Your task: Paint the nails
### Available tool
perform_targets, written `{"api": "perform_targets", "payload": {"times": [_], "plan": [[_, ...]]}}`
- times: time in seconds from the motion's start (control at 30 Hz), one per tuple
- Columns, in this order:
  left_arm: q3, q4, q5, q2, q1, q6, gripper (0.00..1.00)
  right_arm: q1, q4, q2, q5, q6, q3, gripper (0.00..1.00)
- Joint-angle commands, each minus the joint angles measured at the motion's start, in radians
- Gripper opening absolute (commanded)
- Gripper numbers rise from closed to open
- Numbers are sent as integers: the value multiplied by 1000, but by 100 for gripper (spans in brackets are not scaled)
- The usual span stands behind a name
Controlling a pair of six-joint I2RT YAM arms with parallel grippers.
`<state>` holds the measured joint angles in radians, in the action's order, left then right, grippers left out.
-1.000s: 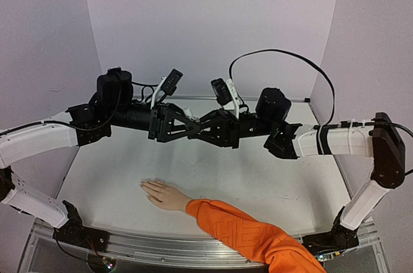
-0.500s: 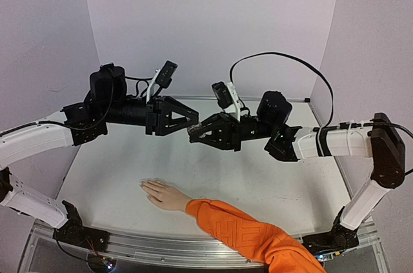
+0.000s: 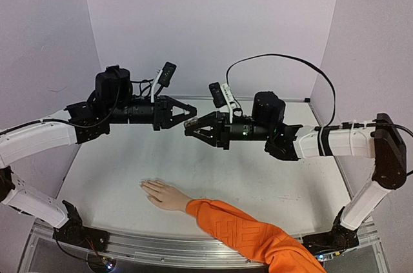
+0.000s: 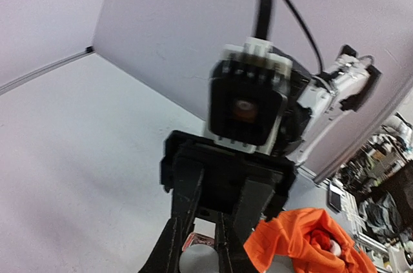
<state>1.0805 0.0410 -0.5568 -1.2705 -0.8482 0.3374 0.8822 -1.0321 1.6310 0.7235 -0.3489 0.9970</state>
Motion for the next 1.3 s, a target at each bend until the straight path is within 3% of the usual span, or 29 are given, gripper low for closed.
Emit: {"api": "perform_targets", "payload": {"times": [0.0,0.07,0.13,0.23,0.43,0.5,0.7,0.83,0.93,1.1,1.27], "plan": [[74,-97,163,-17,-23,54,0,52,190,-49,-686,218,61,0],[76,-166,322,-27,-23,118,0,118,195,-32,-1129,268,76,0],[92,-229,429,-49,-23,169,0,164,127,24,-1423,321,89,0],[123,-269,422,-93,-23,198,0,183,68,102,-1490,340,150,0],[120,-272,386,-96,-23,206,0,180,68,161,-1213,304,225,0],[115,-271,374,-76,-23,192,5,166,61,149,-1127,275,209,0],[83,-266,374,48,-23,116,66,3,-1,53,-450,104,88,0],[64,-236,293,119,-20,52,88,-85,-128,-2,-68,-4,6,0],[41,-180,200,148,-17,35,93,-100,-206,-28,63,-57,-32,0],[40,-94,91,113,-17,73,94,-100,-438,-4,231,-225,-58,0],[71,-48,19,54,-17,105,82,-96,-573,49,302,-328,-52,0]]}}
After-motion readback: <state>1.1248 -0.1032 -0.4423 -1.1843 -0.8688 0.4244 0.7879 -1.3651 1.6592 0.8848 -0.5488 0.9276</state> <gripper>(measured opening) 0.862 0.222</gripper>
